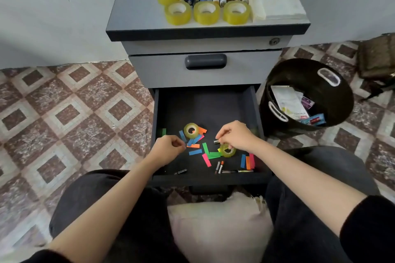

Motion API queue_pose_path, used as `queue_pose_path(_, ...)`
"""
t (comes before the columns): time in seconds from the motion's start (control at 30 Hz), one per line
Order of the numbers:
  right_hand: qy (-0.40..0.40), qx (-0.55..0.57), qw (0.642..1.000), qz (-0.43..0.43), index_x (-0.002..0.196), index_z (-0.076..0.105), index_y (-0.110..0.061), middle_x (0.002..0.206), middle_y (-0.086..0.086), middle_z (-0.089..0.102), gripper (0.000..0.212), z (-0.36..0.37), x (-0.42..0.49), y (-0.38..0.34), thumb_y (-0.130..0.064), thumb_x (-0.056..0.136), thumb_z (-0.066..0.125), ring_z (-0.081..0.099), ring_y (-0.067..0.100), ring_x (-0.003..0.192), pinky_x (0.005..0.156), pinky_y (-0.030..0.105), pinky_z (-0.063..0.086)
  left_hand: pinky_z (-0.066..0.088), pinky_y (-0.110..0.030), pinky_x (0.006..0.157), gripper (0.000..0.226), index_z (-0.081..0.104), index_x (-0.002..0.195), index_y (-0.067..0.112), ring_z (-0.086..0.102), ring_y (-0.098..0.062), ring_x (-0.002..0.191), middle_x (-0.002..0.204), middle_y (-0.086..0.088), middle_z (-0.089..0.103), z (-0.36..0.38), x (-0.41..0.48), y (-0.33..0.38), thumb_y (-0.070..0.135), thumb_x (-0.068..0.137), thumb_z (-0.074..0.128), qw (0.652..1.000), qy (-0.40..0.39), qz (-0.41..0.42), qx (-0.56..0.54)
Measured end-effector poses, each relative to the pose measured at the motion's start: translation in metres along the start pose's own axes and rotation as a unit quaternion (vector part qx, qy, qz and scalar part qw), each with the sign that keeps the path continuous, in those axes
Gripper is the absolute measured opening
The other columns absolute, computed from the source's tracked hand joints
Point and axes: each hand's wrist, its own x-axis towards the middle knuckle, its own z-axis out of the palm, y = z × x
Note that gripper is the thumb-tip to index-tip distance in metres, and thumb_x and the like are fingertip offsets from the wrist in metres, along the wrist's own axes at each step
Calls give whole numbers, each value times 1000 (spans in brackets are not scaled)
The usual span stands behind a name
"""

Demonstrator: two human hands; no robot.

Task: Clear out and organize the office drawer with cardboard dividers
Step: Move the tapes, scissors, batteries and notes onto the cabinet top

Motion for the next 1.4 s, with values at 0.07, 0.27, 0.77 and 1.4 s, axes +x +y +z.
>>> queue_pose_path(0.07, -18, -27, 999, 18, 91, 71, -2, 69, -3, 60, 12, 2, 9, 11, 0, 85, 61, 50, 6, 53, 50, 15, 43, 43, -17, 63, 11, 68, 94, 10, 55, -8, 74, 77, 5, 60, 6, 9, -1, 18, 88, 62, 1000, -16, -10, 6)
queue_pose_path(0.27, -97, -218, 968, 80, 97, 69, 2, 96, 12, 69, 23, 17, 36, 48, -7, 85, 52, 64, 24, 81, 74, 32, 55, 46, -26, 87, 19, 68, 103, 8, 59, -16, 94, 100, -2, 65, 26, 33, -2, 18, 87, 64, 992, -113, -23, 46)
queue_pose_path(0.77, -233, -350, 889, 182, 79, 47, -5, 98, 12, 47, 13, 23, 34, 64, -5, 91, 43, 51, 23, 81, 58, 24, 39, 49, -32, 91, 34, 63, 105, 1, 59, -17, 91, 95, -11, 64, 10, 56, -13, -17, 84, 43, 995, -99, -29, -6)
queue_pose_path(1.4, -290, -311, 887, 182, 68, 42, -9, 64, 7, 48, 30, 23, 44, 53, -12, 97, 36, 44, 15, 49, 45, 23, 35, 52, -32, 84, 29, 62, 95, 10, 61, -16, 84, 97, -10, 65, -13, 73, -21, -9, 90, 41, 992, 87, -39, -82)
